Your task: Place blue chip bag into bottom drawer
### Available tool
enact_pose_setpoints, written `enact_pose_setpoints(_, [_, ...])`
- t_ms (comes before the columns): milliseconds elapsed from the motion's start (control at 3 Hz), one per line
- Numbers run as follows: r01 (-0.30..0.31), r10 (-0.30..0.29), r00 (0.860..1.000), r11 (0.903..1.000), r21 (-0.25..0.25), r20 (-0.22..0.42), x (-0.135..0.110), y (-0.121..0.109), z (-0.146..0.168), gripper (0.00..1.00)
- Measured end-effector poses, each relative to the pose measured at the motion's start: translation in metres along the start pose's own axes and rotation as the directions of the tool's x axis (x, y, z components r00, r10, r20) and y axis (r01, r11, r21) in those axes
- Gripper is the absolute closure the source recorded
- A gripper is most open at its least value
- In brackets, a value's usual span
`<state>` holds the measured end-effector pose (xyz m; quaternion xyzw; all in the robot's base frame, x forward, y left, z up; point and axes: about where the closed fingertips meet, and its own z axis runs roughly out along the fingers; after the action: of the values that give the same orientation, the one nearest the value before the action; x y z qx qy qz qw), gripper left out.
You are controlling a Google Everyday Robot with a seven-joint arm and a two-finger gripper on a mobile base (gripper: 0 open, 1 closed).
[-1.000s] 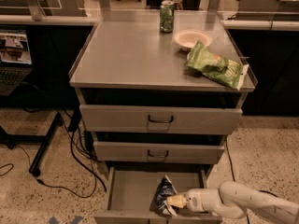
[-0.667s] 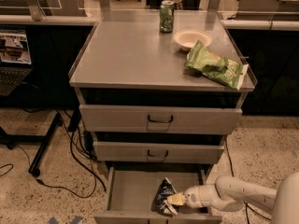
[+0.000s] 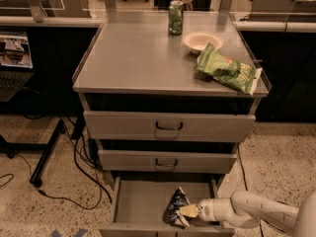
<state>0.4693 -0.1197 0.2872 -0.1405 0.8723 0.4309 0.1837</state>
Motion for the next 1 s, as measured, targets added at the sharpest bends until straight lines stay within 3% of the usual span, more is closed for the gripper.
enact_pose_setpoints(333, [-0.021,0.020,0.999,0.9992,0.033,0.038,-0.007,-0.019,-0.001,1.00])
enact_pose_setpoints(1000, [-0.120,0.115,0.990,0.9905,0.066,0.082,-0.001,-0.057,0.008,1.00])
